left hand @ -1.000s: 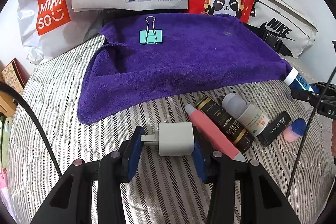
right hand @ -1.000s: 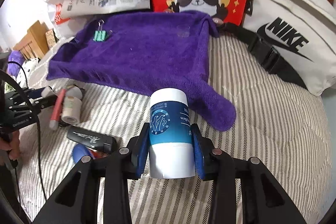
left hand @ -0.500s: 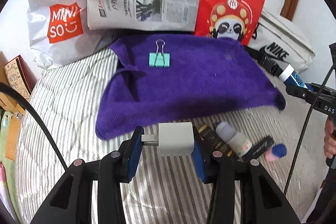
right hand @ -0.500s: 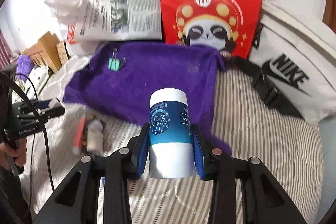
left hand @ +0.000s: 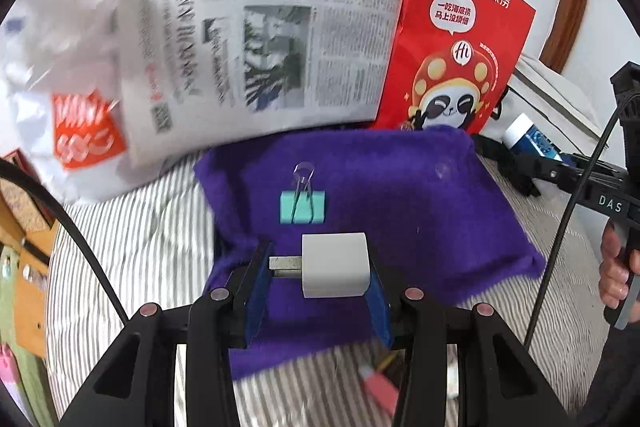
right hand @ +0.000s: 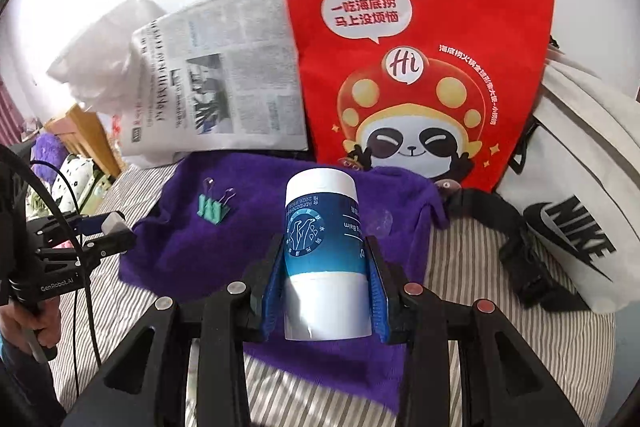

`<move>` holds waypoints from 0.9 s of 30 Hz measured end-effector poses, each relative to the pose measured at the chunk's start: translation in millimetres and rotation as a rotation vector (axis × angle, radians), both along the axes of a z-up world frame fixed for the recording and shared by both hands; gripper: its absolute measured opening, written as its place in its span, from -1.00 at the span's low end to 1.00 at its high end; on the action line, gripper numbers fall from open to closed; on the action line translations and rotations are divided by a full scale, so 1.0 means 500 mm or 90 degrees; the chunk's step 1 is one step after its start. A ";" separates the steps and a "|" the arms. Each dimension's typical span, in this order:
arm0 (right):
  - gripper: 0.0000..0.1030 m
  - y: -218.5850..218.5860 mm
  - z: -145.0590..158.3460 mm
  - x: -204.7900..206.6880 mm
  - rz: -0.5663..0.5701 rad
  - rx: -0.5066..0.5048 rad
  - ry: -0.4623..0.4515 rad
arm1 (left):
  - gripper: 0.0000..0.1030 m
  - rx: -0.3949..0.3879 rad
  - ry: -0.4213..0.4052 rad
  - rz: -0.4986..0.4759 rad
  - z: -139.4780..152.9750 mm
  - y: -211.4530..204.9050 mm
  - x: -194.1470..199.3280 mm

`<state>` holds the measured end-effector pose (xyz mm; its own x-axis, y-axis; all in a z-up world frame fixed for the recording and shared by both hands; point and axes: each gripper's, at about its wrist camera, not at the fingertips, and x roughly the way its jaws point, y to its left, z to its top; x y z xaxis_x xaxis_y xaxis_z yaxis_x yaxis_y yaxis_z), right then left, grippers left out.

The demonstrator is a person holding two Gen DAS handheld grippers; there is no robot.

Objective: Organize rigid objects
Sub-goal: 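Carry the charger and the bottle over the purple towel with both tools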

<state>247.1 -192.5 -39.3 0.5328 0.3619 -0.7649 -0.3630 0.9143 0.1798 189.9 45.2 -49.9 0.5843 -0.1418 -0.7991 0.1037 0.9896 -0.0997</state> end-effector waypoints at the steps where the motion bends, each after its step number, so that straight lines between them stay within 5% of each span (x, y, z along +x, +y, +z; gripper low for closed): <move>1: -0.27 0.002 -0.001 0.011 0.001 0.003 0.004 | -0.19 0.001 -0.001 -0.005 0.002 -0.007 0.017; 27: -0.28 -0.012 -0.110 0.058 0.022 -0.054 0.073 | -0.19 -0.015 0.022 -0.012 -0.064 0.014 0.076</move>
<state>276.0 -198.6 -94.3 0.4278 0.3096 -0.8492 -0.3761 0.9153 0.1442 227.8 52.3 -82.1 0.5537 -0.1711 -0.8149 0.1188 0.9849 -0.1261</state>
